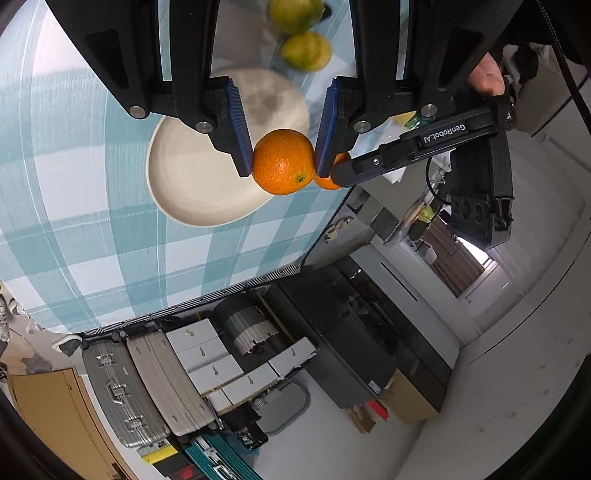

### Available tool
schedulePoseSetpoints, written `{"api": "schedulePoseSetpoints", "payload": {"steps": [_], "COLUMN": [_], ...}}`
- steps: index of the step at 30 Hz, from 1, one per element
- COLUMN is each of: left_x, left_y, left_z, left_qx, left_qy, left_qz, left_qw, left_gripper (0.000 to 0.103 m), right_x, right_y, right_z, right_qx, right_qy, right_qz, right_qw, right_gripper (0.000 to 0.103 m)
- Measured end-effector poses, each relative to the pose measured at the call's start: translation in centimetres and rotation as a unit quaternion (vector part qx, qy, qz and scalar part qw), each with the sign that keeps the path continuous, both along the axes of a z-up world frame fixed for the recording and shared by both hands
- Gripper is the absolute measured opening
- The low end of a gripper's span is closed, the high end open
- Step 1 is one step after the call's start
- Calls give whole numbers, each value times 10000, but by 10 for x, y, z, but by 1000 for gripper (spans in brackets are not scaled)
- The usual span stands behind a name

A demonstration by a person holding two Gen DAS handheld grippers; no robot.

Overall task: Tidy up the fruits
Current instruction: 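Lower the oranges onto the plate and open both tools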

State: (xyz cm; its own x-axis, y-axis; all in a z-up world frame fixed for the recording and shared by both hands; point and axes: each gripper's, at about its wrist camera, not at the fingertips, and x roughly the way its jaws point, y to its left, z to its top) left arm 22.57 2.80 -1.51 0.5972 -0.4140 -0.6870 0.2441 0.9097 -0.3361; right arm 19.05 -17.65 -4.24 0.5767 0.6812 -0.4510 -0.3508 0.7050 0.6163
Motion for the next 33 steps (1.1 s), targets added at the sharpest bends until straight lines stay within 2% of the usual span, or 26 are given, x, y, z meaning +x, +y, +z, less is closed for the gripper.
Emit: {"api": "schedulePoseSetpoints", "payload": {"steps": [5,9,11,13,16,18,19,20,22,23,31,33], "left_x": [35,54,65,73,76,75,76,75,72,69,27,12], "left_y": [-6,-11,-13,-14,-16,-14,-13,-11,-8,-7,2,2], "left_z": [-15,-35,-48,-59,-65,-65,-65,-65,-61,-58,-25,-17], "left_qx": [-6,-24,35,37,197,206,180,170,231,239,415,501], "left_qy": [142,320,462,561,450,442,450,456,441,394,23,-70], "left_qz": [-33,-63,-12,17,71,110,155,201,265,286,421,468], "left_qw": [9999,9995,9989,9984,9988,9987,9987,9986,9984,9985,9982,9976], "left_gripper": [30,30,30,30,30,34,42,48,53,53,53,56], "right_x": [30,41,45,49,52,51,50,49,44,41,4,-6], "right_y": [4,13,15,13,5,2,1,-1,-6,-9,-17,-17], "right_z": [-5,-23,-34,-45,-57,-59,-59,-59,-57,-54,-22,-12], "right_qx": [-74,-155,-360,-321,-180,-177,-163,-160,-128,-112,-301,-419], "right_qy": [11,204,259,405,550,607,610,613,598,564,165,27], "right_qz": [11,75,-20,-53,-181,-248,-264,-286,-364,-406,-543,-600], "right_qw": [10000,9996,9990,9987,9982,9977,9977,9976,9975,9975,9979,9973], "right_gripper": [35,35,35,35,36,36,37,40,46,50,51,53]}}
